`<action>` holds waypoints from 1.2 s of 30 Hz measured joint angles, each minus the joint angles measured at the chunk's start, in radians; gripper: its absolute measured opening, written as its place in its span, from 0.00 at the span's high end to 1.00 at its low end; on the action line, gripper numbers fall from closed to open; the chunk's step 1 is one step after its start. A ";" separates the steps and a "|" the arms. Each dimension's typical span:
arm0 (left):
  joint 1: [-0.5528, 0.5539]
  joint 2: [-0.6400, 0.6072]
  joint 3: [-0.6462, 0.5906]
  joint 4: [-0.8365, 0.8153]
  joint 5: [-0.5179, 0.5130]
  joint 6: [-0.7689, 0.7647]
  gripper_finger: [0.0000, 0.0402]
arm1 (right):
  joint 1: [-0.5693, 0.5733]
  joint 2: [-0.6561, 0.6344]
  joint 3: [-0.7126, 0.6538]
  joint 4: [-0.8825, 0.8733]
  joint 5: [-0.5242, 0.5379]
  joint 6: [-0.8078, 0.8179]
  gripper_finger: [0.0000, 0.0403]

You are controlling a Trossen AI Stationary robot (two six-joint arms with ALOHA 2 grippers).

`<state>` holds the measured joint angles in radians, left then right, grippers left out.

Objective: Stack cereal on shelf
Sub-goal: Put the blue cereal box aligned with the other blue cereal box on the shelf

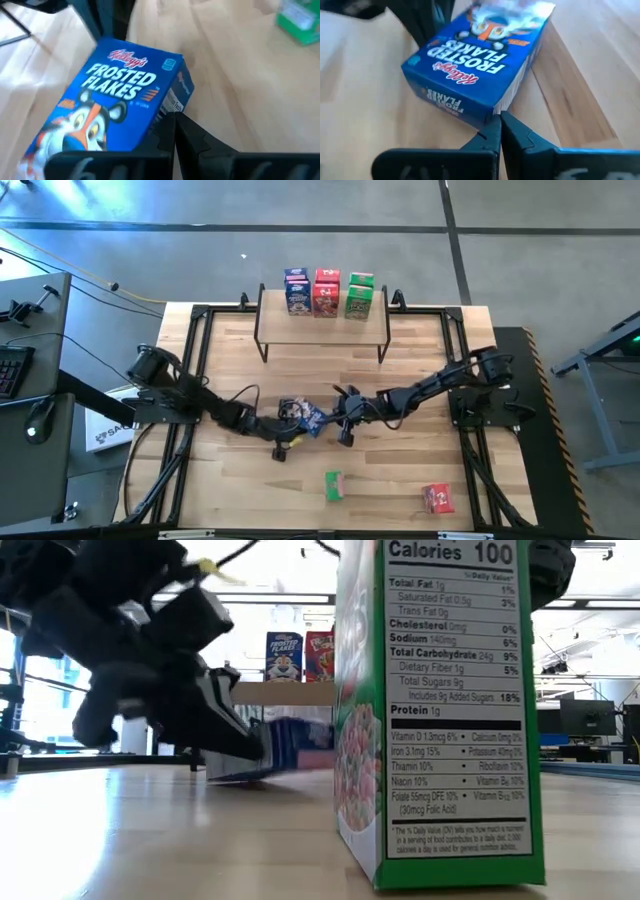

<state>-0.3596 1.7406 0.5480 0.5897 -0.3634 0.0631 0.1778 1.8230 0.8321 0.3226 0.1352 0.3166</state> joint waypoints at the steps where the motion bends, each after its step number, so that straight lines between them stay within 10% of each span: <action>1: -0.007 -0.017 0.000 -0.017 -0.004 0.000 1.00 | 0.006 -0.002 0.008 0.005 0.004 0.001 1.00; 14: -0.073 -0.254 -0.007 -0.092 -0.083 -0.130 1.00 | 0.028 -0.070 0.059 -0.001 0.072 0.154 1.00; 36: -0.094 -0.275 -0.005 -0.230 -0.341 -0.481 1.00 | 0.029 -0.079 0.059 -0.017 0.085 0.280 1.00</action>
<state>-0.4535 1.4660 0.5430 0.3598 -0.7040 -0.4184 0.2069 1.7439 0.8909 0.3059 0.2207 0.5967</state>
